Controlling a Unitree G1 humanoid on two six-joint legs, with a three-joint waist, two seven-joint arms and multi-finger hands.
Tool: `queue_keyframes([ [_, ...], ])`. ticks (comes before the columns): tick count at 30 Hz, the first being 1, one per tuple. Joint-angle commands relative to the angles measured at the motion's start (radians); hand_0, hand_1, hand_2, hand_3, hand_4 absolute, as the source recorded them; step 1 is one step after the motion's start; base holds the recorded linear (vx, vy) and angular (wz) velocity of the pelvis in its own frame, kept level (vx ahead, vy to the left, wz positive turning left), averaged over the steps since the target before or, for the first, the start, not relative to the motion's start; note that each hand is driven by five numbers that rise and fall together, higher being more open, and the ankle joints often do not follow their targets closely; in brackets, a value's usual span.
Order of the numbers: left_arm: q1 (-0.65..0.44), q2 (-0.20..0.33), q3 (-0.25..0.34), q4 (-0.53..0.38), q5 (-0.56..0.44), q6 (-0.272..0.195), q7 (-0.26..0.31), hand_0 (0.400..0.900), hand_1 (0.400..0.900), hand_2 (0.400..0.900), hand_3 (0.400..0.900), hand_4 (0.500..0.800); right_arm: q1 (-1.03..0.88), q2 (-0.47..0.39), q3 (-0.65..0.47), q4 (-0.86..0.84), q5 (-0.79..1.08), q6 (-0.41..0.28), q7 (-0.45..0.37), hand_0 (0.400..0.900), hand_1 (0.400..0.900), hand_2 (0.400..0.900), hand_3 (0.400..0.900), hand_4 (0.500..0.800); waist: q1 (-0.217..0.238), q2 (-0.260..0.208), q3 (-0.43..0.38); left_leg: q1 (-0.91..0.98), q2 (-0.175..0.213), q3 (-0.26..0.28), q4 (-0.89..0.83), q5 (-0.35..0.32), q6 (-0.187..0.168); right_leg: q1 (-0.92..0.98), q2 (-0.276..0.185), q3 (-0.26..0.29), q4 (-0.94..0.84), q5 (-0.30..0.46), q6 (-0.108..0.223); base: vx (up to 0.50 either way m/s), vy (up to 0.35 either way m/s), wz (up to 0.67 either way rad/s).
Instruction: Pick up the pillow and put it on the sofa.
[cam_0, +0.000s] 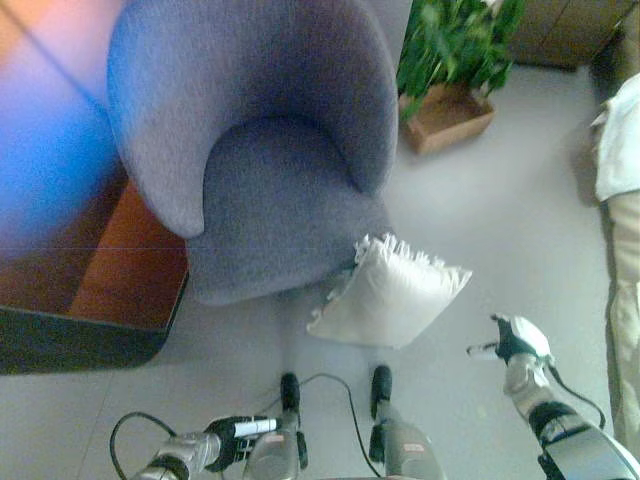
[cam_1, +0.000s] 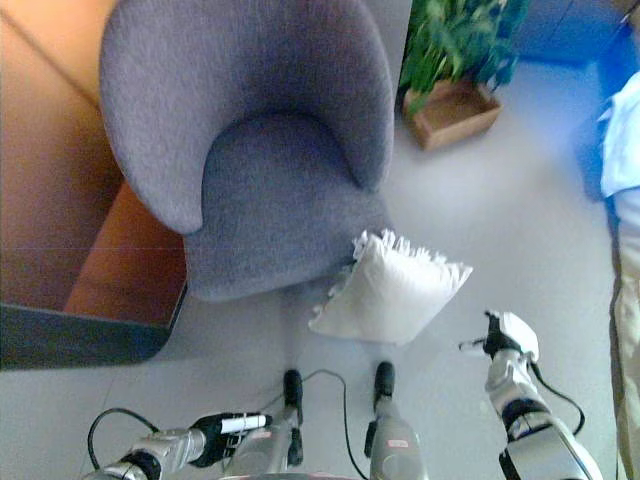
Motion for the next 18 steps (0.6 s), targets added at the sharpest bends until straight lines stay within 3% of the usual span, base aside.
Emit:
queue_keyframes([
  [1, -0.036, 0.033, -0.059, 0.047, -0.062, 0.028, 0.024, 0.9, 0.9, 0.9, 0.9, 0.8, -0.144, -0.132, 0.059, -0.027, 0.059, -0.024, -0.003, 0.9, 0.9, 0.9, 0.9, 0.8, 0.012, -0.017, 0.062, -0.072, -0.06, -0.044, 0.007, -0.034, 0.042, -0.04, 0.018, -0.032, 0.118, -0.122, 0.028, -0.11, 0.018, 0.05],
  [11, -0.107, 0.017, -0.078, 0.018, -0.161, 0.041, 0.072, 0.9, 0.9, 0.9, 0.9, 0.8, -0.359, -0.23, 0.127, -0.139, 0.076, 0.016, 0.045, 0.9, 0.9, 0.9, 0.9, 0.8, 0.019, 0.009, 0.144, -0.29, -0.084, -0.055, 0.147, -0.032, 0.044, -0.28, -0.009, -0.048, 0.308, -0.162, 0.028, -0.09, 0.031, 0.1],
  [15, -0.108, 0.008, -0.086, 0.006, -0.185, 0.055, 0.083, 0.9, 0.9, 0.9, 0.9, 0.8, -0.425, -0.259, 0.151, -0.183, 0.061, 0.037, 0.044, 0.9, 0.9, 0.9, 0.9, 0.8, 0.021, 0.022, 0.152, -0.367, -0.09, -0.049, 0.175, -0.029, 0.046, -0.371, -0.019, -0.039, 0.362, -0.175, 0.031, -0.05, 0.065, 0.07],
  [18, -0.098, 0.003, -0.085, 0.001, -0.211, 0.041, 0.085, 0.9, 0.9, 0.9, 0.9, 0.8, -0.467, -0.287, 0.166, -0.217, 0.059, 0.058, 0.043, 0.9, 0.9, 0.9, 0.9, 0.8, 0.02, 0.037, 0.152, -0.417, -0.09, -0.043, 0.203, -0.029, 0.045, -0.425, -0.022, -0.032, 0.403, -0.188, 0.026, -0.04, 0.083, 0.06],
])
